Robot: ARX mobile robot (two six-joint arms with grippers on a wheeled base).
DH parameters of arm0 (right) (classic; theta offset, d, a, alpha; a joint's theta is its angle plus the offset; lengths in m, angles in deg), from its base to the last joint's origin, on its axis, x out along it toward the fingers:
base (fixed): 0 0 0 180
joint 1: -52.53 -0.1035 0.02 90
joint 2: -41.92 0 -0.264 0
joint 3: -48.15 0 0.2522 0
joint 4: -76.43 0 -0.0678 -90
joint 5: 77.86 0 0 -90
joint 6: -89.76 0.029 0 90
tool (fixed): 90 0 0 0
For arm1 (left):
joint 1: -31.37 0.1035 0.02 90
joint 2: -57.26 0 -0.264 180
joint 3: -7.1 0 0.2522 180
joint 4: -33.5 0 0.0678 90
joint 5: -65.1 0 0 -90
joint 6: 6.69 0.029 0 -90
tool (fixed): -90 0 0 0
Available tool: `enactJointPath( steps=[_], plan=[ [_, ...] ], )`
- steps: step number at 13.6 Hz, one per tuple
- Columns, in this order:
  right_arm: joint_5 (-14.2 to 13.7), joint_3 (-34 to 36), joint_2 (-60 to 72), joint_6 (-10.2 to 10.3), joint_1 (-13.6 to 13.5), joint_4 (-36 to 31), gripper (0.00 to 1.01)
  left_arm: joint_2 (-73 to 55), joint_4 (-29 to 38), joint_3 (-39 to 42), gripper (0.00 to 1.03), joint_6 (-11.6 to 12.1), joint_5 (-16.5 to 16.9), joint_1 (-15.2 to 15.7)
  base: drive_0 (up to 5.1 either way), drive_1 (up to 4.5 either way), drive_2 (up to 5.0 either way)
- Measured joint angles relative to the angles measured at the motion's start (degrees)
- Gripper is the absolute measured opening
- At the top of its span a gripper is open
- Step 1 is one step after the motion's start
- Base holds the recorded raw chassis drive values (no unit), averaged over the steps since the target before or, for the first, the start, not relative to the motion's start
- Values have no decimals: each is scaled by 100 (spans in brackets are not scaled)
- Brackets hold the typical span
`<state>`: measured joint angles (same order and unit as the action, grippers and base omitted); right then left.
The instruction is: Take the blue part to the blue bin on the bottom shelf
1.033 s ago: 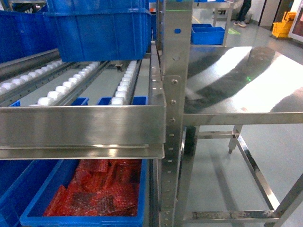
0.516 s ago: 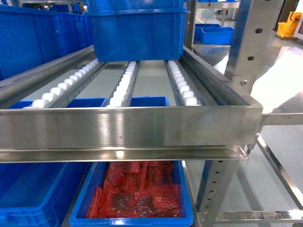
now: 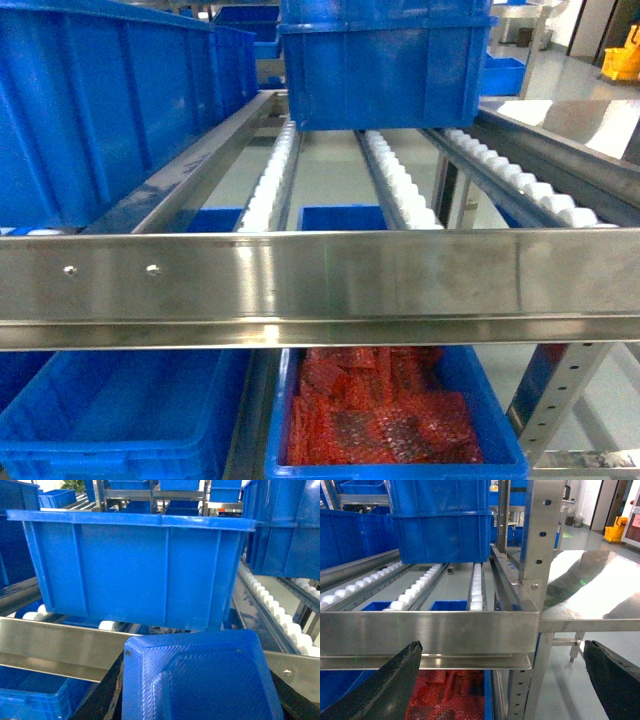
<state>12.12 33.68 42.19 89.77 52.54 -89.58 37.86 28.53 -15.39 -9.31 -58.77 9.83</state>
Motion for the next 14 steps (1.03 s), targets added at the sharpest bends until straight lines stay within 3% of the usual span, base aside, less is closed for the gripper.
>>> enactJointPath(
  steps=[6,14],
  plan=[
    [17,0,0,0,0,9,98,0,2,0,43,0,0,0,-501,245,245],
    [11,0,0,2,0,7,98,2,-2,0,43,0,-2,-9,0,0,0]
  ],
)
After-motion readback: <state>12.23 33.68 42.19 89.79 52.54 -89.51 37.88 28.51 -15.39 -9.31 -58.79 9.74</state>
